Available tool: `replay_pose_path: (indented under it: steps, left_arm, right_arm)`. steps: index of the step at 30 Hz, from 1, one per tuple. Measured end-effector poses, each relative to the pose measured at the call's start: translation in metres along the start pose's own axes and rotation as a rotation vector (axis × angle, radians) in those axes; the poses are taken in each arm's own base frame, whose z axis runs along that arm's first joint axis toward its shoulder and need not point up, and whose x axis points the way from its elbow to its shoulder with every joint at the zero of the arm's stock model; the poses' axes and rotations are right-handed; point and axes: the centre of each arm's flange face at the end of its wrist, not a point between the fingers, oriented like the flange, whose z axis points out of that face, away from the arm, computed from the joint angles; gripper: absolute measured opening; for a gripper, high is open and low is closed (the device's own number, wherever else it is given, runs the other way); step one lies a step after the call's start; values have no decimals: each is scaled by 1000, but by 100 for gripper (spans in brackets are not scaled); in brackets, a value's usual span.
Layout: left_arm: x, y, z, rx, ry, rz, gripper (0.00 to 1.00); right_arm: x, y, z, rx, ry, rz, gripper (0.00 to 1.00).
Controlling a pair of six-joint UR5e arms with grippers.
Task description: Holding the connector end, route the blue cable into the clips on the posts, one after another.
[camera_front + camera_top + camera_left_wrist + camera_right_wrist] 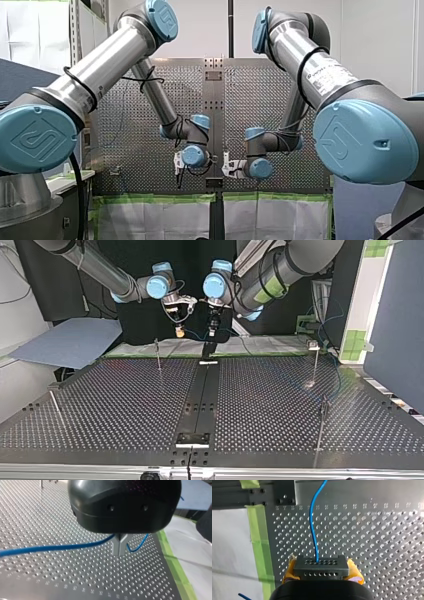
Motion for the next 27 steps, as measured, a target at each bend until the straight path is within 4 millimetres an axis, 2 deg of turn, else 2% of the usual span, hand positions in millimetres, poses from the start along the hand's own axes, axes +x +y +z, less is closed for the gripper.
replay_pose_path:
  steps: [9, 19, 27]
  left_arm:
    - [6, -15, -8, 7, -28, -8, 0]
    - [49, -18, -11, 33, 6, 2, 0]
    - [54, -29, -17, 45, -12, -15, 0]
  right_arm:
    - [-7, 22, -7, -43, -18, 10, 0]
    - [-19, 46, -27, -97, -22, 9, 0]
    - [0, 61, -50, -130, 6, 16, 0]
